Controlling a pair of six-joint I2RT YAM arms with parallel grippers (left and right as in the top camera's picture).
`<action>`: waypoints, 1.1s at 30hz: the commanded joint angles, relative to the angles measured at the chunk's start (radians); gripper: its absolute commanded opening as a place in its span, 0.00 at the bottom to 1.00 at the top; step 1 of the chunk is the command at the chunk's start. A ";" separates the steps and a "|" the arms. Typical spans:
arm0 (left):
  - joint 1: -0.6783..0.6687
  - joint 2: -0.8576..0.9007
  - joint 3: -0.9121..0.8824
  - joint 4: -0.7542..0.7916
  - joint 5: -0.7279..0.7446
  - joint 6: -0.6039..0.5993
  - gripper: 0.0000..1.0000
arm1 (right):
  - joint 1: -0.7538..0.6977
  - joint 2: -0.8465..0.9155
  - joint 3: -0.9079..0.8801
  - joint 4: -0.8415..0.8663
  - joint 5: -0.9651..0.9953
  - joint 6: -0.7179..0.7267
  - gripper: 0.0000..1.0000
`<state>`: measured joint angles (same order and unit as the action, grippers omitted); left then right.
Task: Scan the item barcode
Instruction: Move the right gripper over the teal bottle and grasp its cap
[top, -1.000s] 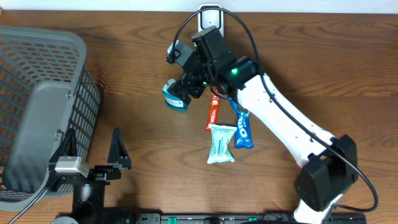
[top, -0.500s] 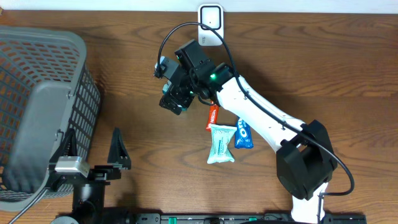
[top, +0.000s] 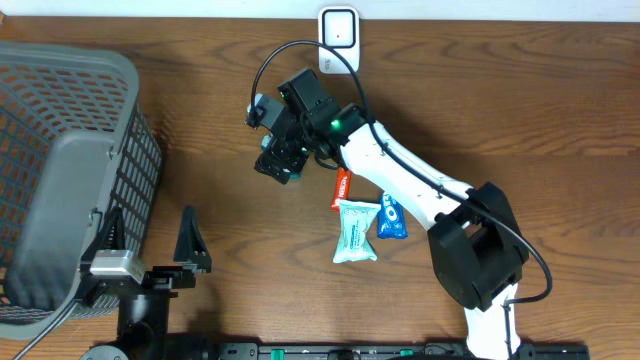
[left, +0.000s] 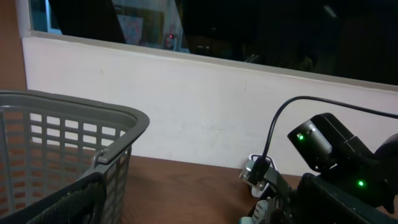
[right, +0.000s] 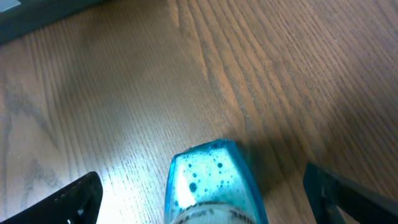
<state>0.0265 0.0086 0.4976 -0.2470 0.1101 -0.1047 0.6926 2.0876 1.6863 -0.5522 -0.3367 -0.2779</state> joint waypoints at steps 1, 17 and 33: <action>0.006 -0.002 -0.004 0.000 0.009 -0.001 0.98 | 0.003 0.003 0.016 0.010 -0.001 -0.016 0.96; 0.006 -0.002 -0.004 0.000 0.009 -0.001 0.98 | 0.005 0.047 0.015 0.026 0.021 -0.024 0.62; 0.006 0.002 -0.053 -0.063 -0.025 -0.002 0.98 | 0.006 0.047 0.015 0.020 0.021 -0.034 0.24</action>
<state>0.0265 0.0086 0.4530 -0.3134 0.0982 -0.1051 0.6933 2.1036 1.6928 -0.5205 -0.3176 -0.3080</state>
